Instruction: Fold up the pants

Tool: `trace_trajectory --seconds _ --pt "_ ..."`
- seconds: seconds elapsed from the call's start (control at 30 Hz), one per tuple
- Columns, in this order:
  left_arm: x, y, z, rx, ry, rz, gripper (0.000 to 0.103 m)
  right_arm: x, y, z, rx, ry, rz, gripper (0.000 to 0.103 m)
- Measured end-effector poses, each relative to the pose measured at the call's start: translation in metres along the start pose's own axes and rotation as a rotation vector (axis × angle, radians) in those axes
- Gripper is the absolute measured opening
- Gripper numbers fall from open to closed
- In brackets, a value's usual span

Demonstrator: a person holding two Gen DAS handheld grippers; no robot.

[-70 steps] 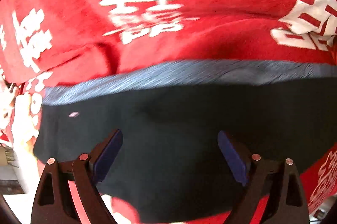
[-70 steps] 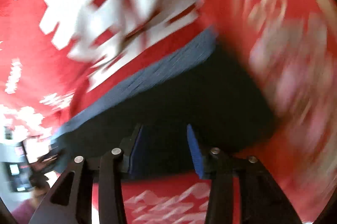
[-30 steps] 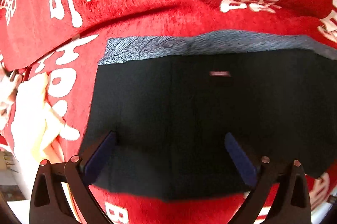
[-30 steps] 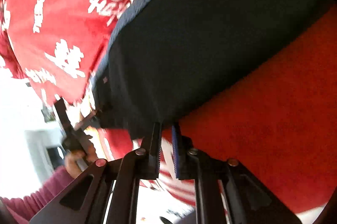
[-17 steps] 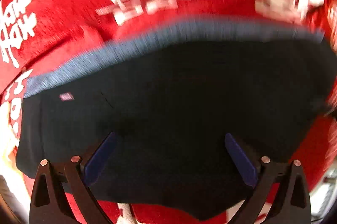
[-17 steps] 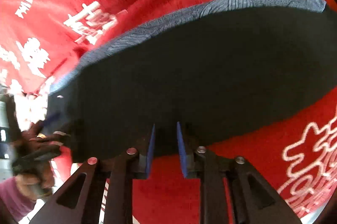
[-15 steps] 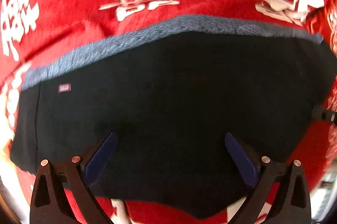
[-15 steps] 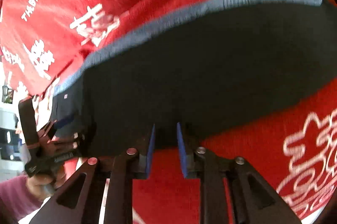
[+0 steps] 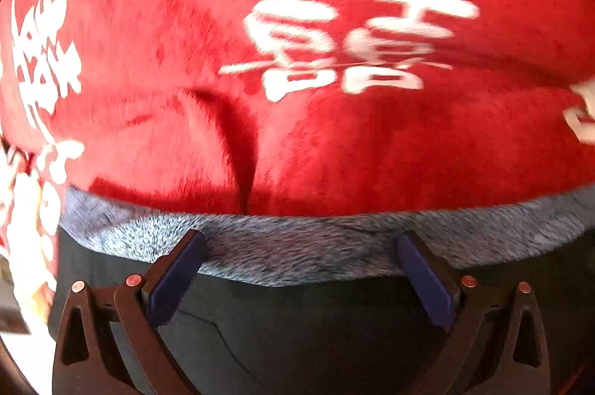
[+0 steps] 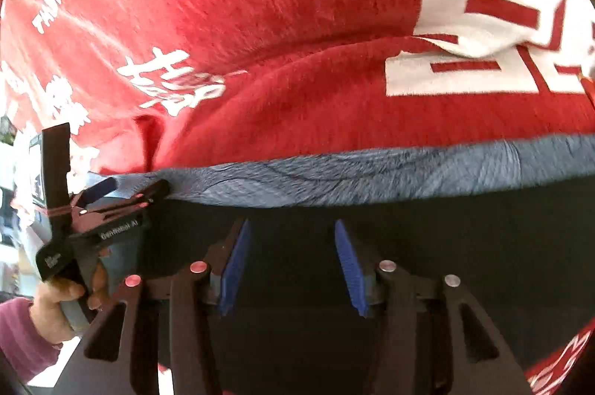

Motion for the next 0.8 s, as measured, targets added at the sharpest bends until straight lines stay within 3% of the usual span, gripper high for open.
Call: trace_trajectory --seconds 0.2,0.3,0.37,0.43,0.57,0.73,0.8 --pt "0.005 -0.001 -0.030 -0.004 0.063 -0.009 0.103 -0.015 0.010 0.047 0.013 -0.074 0.061 0.048" --pt "-0.011 -0.004 -0.038 0.002 0.081 -0.015 0.103 -0.034 0.011 0.074 0.082 -0.189 0.076 0.051" --pt "-0.026 -0.008 -0.035 0.021 0.065 -0.003 0.103 -0.049 0.007 0.083 0.161 -0.139 0.098 0.056" --pt "-0.047 -0.019 -0.024 0.058 0.035 0.012 0.103 -0.070 -0.007 0.090 0.210 -0.140 0.118 0.063" --pt "-0.075 -0.057 0.013 0.133 -0.048 0.007 0.103 -0.088 -0.045 0.092 0.236 -0.165 0.105 0.064" --pt "-0.080 -0.104 0.073 0.242 -0.095 -0.064 0.103 -0.087 -0.085 0.095 0.297 -0.174 0.100 0.064" --pt "-0.077 -0.112 0.080 0.229 -0.105 -0.060 0.103 -0.092 -0.089 0.091 0.310 -0.176 0.095 0.068"
Point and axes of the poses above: each gripper's, at about its wrist camera, not at the fingertips, and x roughly the way its jaws point, z to its right, y to its top, the point moved 6 cm from there along x, roughly the way its jaws point, and after that the axes turned 6 degrees about y, right-handed, at the moved point
